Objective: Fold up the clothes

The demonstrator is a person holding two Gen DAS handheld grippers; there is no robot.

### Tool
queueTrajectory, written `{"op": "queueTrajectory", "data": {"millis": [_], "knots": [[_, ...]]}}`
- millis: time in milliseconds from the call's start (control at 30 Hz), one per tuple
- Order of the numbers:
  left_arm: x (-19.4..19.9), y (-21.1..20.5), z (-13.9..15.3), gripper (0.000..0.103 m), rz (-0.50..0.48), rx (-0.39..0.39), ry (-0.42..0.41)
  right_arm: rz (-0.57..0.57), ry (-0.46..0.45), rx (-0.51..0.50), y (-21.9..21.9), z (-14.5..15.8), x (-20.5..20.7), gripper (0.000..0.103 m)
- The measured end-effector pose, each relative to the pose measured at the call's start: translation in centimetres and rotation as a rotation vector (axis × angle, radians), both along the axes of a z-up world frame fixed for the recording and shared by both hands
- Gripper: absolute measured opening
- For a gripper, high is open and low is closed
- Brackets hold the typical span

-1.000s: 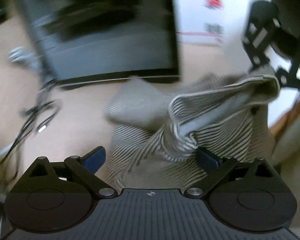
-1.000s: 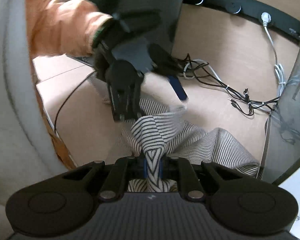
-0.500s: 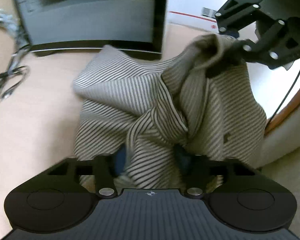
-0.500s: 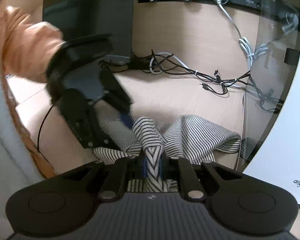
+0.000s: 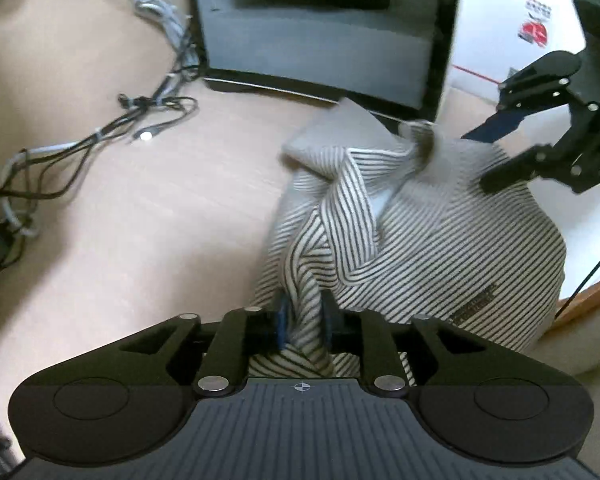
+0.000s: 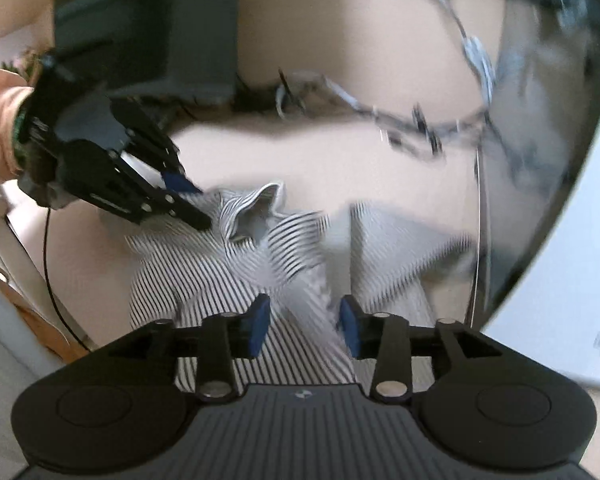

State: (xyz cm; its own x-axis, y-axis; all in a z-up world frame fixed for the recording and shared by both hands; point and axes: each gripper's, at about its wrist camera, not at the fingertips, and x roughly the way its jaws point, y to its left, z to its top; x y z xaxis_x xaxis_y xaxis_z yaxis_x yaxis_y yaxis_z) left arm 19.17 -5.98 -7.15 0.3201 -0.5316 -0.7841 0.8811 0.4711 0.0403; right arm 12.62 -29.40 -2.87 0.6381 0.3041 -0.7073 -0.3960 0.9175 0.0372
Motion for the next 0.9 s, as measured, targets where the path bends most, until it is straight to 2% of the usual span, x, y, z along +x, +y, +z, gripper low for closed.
{"op": "queueTrajectory", "data": {"millis": [67, 100, 133, 167, 200, 233, 267, 300, 367, 500, 600, 800, 900], "knots": [[0.1, -1.2, -1.4, 0.061, -0.026, 0.015, 0.008, -0.043, 0.015, -0.013, 0.2, -1.3, -0.1, 0.036], [0.1, -1.7, -1.9, 0.064, -0.035, 0.021, 0.0, -0.052, -0.008, -0.034, 0.7, -1.2, -0.3, 0.029], [0.1, -2.2, -2.4, 0.068, -0.043, 0.027, -0.008, -0.061, -0.032, -0.055, 1.3, -1.0, -0.5, 0.014], [0.0, -2.3, -2.4, 0.065, -0.031, 0.024, -0.014, -0.07, -0.057, -0.076, 1.8, -0.9, -0.7, 0.009], [0.0, -2.3, -2.4, 0.061, -0.019, 0.021, -0.02, -0.079, -0.081, -0.098, 2.4, -0.7, -0.9, 0.009], [-0.1, -2.4, -2.3, 0.044, -0.007, 0.019, -0.027, -0.083, -0.108, -0.109, 2.8, -0.2, -1.2, 0.008], [-0.6, -2.1, -1.9, 0.019, 0.011, 0.02, -0.047, -0.089, -0.137, -0.112, 3.2, 0.5, -1.3, 0.008], [-1.0, -1.7, -1.4, 0.015, 0.029, 0.021, -0.068, -0.097, -0.158, -0.109, 3.5, 1.1, -1.3, 0.008], [-1.5, -0.8, -0.4, 0.015, 0.073, 0.011, -0.104, -0.108, -0.199, -0.107, 4.1, 2.2, -1.4, 0.008], [-2.2, 2.2, 3.2, 0.013, 0.172, -0.061, -0.195, -0.135, -0.294, -0.101, 5.5, 4.6, -1.3, 0.008], [-3.6, 4.4, 7.0, 0.013, 0.218, -0.116, -0.316, -0.166, -0.392, -0.087, 6.5, 7.7, -2.0, 0.007], [-6.7, 7.6, 14.4, 0.013, 0.298, -0.218, -0.587, -0.174, -0.649, -0.117, 9.8, 15.2, -3.7, 0.007], [-8.8, 9.3, 18.9, 0.013, 0.334, -0.297, -0.725, -0.173, -0.778, -0.113, 11.5, 19.2, -5.5, 0.007]]}}
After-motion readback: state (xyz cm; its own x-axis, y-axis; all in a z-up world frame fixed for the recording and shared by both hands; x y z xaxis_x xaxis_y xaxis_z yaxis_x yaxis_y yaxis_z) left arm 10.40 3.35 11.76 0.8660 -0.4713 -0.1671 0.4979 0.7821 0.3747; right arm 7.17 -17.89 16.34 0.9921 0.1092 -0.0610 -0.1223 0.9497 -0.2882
